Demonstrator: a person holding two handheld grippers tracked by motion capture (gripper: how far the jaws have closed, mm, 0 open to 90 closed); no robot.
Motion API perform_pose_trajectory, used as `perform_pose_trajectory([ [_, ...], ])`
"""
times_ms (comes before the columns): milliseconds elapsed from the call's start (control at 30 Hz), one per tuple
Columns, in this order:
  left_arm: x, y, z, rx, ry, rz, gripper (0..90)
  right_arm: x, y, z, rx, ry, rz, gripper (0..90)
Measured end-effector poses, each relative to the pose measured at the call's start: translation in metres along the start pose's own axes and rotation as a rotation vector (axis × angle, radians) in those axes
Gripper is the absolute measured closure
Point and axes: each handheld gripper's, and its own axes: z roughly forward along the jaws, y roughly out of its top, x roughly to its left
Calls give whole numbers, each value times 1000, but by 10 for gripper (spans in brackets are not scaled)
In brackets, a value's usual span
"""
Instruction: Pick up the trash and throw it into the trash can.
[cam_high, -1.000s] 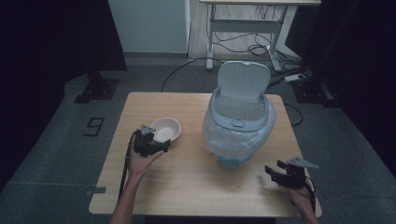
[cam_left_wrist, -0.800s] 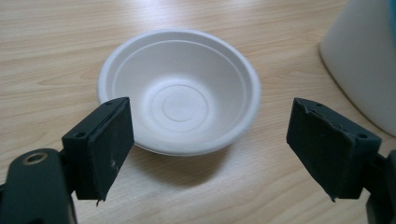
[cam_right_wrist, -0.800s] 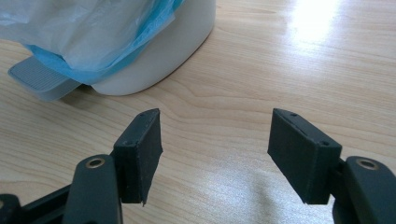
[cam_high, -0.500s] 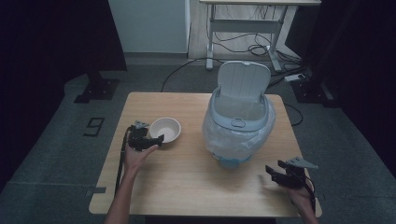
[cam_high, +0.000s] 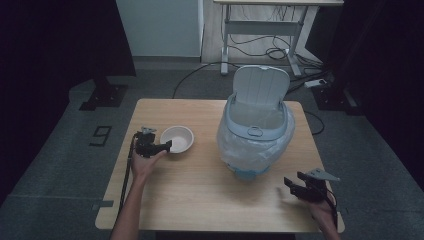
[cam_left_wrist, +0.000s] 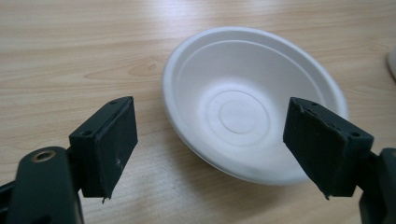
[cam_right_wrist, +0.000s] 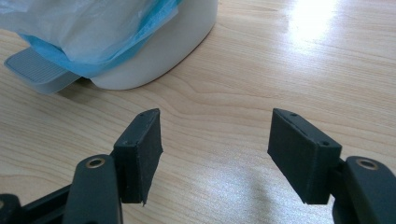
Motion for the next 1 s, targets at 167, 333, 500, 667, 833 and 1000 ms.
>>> perform_pose_trajectory([
  [167,9,-2,13,40,24,-9,188,-1,0,1,5,5,1,344],
  [333,11,-7,24,73,14,-18,244,0,-1,3,12,7,-9,344],
  [500,8,-12,30,96,-18,-20,394,1,-1,3,18,10,-8,344],
  [667,3,-14,27,97,-67,5,643,1,-1,4,24,5,-9,344],
  [833,3,-16,18,51,-98,8,745,1,-1,4,25,10,-3,349],
  [1000,2,-16,4,-10,-117,16,821,-1,-1,3,30,-2,23,356],
])
